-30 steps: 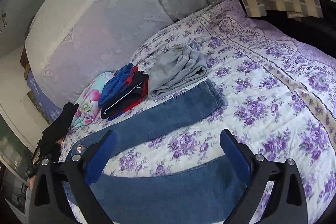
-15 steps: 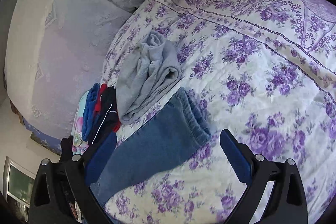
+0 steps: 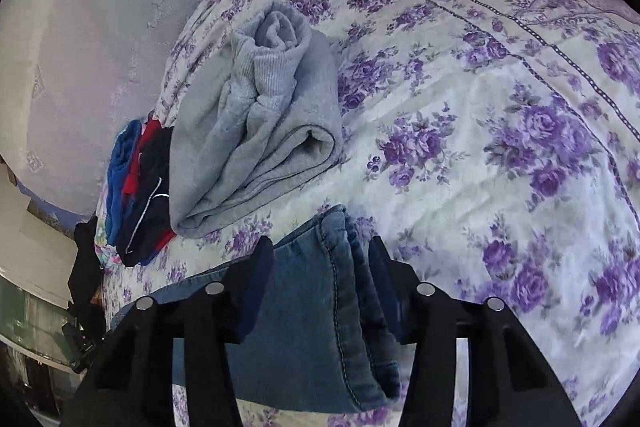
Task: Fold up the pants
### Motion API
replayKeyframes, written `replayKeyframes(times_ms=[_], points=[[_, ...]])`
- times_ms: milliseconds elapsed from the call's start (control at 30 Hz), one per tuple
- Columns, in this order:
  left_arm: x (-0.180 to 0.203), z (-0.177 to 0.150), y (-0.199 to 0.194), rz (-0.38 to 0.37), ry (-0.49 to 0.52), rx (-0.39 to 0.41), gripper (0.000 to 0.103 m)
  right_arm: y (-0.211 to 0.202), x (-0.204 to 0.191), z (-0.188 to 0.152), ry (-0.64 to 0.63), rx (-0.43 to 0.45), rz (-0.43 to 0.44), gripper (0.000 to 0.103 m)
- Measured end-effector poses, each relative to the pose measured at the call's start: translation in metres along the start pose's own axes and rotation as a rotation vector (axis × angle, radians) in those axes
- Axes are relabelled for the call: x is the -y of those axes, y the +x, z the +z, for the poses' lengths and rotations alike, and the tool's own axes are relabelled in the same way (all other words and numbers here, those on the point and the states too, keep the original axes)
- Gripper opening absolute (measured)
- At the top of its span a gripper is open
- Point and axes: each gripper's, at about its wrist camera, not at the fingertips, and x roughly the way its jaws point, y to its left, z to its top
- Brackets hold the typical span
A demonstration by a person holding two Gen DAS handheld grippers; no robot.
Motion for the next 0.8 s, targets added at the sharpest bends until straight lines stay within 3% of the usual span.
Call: replayKeyframes(times_ms=[100, 167, 267, 367, 467, 500, 600, 667, 800], points=[[-0.001, 0.001, 0.002, -0.004, -0.015, 0.001, 0.038, 0.016, 0.000, 0.006, -0.009, -0.026, -0.012, 0.047], [-0.003, 0.001, 0.003, -0.012, -0.032, -0.001, 0.038, 0.023, 0.000, 0.008, -0.005, -0.033, -0.011, 0.034], [-0.005, 0.002, 0.000, -0.033, -0.056, 0.011, 0.036, 0.021, -0.003, 0.004, -0.019, -0.007, -0.015, 0.024], [-0.005, 0.002, -0.008, -0.069, -0.081, 0.037, 0.032, 0.004, -0.015, 0.000, -0.063, 0.038, -0.004, 0.020], [-0.002, 0.003, -0.019, -0.108, -0.094, 0.067, 0.020, -0.021, -0.027, -0.001, -0.082, 0.082, 0.030, 0.019], [-0.001, 0.002, -0.024, -0.112, -0.099, 0.082, 0.004, -0.030, -0.031, -0.003, -0.085, 0.096, 0.043, 0.018], [-0.002, 0.000, -0.038, -0.152, -0.104, 0.108, 0.005, -0.051, -0.036, -0.010, -0.097, 0.123, 0.072, 0.017], [0.001, -0.005, -0.041, -0.140, -0.081, 0.112, 0.005, -0.061, -0.035, -0.019, -0.091, 0.131, 0.075, 0.012], [0.002, -0.006, -0.037, -0.146, -0.092, 0.098, 0.005, -0.067, -0.033, -0.029, -0.086, 0.130, 0.075, 0.012]])
